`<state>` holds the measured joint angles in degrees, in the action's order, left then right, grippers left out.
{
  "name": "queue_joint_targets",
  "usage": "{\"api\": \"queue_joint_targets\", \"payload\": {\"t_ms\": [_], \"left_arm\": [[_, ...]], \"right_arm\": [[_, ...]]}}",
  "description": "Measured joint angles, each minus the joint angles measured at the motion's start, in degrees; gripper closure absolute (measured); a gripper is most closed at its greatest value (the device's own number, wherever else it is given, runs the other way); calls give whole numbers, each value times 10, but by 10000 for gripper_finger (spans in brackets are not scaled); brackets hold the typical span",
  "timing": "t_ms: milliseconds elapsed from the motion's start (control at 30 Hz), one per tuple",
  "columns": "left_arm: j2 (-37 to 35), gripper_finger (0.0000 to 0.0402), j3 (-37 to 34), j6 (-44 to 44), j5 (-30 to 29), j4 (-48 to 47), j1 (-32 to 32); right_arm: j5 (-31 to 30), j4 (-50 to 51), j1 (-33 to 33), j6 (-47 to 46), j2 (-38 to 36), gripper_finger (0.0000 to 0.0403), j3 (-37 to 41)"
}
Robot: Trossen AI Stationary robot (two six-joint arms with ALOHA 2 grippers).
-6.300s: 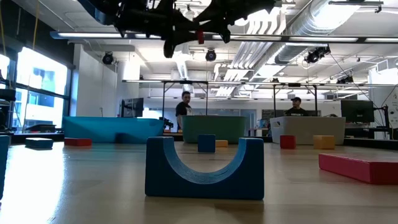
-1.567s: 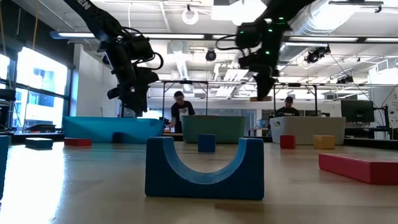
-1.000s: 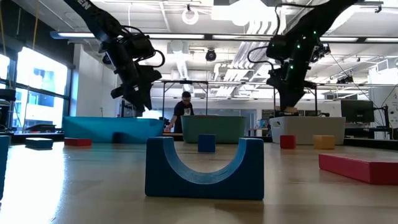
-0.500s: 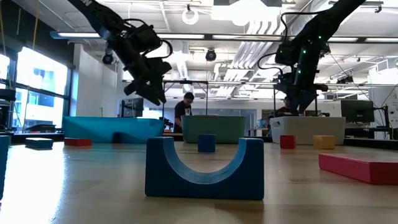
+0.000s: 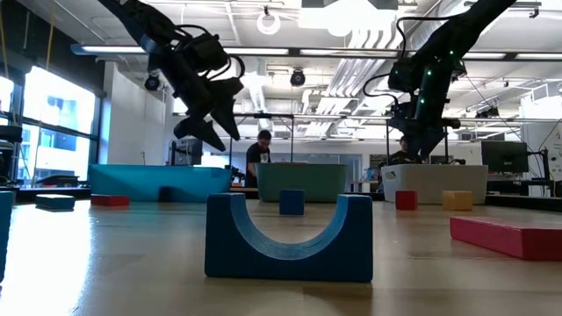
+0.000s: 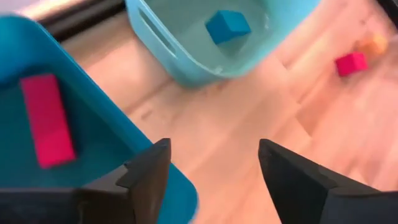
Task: Sort & place blocks by color
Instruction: Put the blue block into the green bin
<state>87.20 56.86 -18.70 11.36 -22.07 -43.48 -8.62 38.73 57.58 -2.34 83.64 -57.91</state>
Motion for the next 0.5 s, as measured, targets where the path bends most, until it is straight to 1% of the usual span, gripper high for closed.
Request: {"api": "queue_joint_targets", "payload": {"t_ms": [200,400,500], "left_arm": [[-39,165,0,-2,4,-67,16],[-81,169,0,6,1,-164,50],[-94,170,0,-6,0,-220,73]], "right_arm": [[0,0,0,0,0,235,0],[3,0,0,-2,0,235,0],[9,5,-3,-14,0,235,0]]}}
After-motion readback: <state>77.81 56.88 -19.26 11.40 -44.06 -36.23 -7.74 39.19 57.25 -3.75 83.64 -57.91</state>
